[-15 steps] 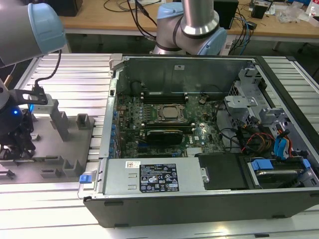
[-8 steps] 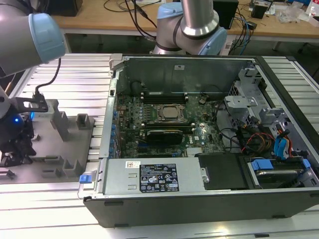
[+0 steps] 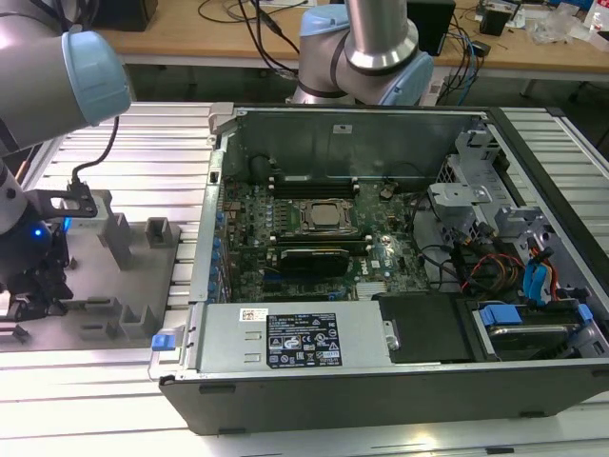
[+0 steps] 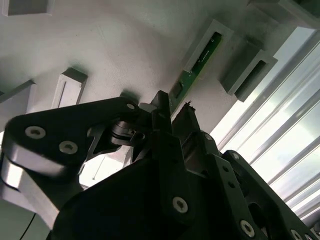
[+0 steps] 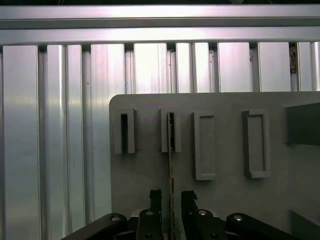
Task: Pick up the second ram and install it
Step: 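Pick up the second ram and move it above second insertion slot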
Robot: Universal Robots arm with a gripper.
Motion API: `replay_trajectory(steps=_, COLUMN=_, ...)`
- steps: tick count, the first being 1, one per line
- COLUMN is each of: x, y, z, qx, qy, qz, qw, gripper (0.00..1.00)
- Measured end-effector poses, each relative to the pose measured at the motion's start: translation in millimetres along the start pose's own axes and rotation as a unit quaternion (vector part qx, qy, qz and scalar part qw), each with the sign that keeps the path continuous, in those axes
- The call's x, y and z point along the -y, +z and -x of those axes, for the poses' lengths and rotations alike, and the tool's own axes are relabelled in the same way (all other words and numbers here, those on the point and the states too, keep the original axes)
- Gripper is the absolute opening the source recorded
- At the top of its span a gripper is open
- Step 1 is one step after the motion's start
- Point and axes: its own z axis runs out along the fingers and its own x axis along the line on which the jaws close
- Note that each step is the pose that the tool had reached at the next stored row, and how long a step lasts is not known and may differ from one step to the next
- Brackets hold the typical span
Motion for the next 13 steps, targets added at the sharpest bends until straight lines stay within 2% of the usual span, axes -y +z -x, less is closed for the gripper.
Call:
replay_trajectory(steps=1, x=0.0, y=0.0, z=0.0, qx=0.0, qy=0.0, qz=0.0, qw=1.0, gripper=0.29)
replay_trajectory(steps=2, x=0.0, y=0.0, z=0.0, qx=0.0, qy=0.0, qz=0.0, qw=1.0, gripper=0.13)
replay_trajectory(steps=13, x=0.0, y=0.0, z=0.0, qx=-0.0001, qy=-0.001, qz=0.0, qw=1.0, gripper=0.13)
